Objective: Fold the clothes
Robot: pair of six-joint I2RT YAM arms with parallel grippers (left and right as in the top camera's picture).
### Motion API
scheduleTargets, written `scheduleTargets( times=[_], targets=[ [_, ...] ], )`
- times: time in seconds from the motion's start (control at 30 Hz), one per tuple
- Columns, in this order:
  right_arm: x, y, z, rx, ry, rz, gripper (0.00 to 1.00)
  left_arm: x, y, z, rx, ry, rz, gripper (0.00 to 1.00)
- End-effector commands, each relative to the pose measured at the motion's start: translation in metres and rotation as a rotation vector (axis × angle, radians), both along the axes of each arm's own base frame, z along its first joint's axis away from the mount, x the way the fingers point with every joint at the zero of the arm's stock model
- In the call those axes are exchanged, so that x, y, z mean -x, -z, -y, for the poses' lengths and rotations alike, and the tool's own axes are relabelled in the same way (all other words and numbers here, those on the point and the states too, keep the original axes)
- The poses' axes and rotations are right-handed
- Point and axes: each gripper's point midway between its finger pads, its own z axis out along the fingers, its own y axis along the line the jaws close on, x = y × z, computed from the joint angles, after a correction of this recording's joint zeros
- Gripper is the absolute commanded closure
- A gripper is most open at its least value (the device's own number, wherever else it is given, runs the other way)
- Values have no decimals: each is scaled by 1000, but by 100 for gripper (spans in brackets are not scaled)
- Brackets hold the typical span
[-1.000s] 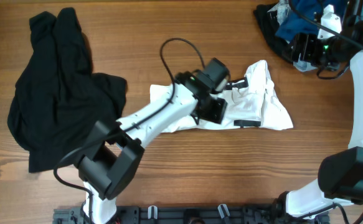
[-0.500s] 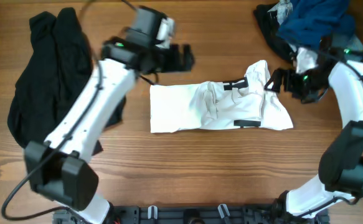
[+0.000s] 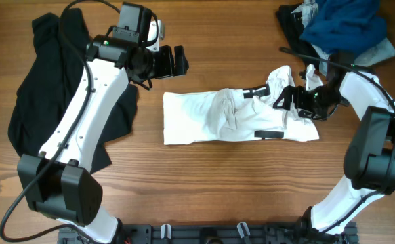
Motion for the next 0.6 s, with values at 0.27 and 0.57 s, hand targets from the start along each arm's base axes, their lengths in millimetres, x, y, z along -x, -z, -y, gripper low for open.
scheduleTargets(
  times=[0.27,0.57],
  targets=[
    [-2,21,48,260,115,-65,1,-2,4,-4,-39,5,6,0],
    [-39,-60,48,271,34,187,0,-1,7,-5,-42,5,-5,0]
  ],
)
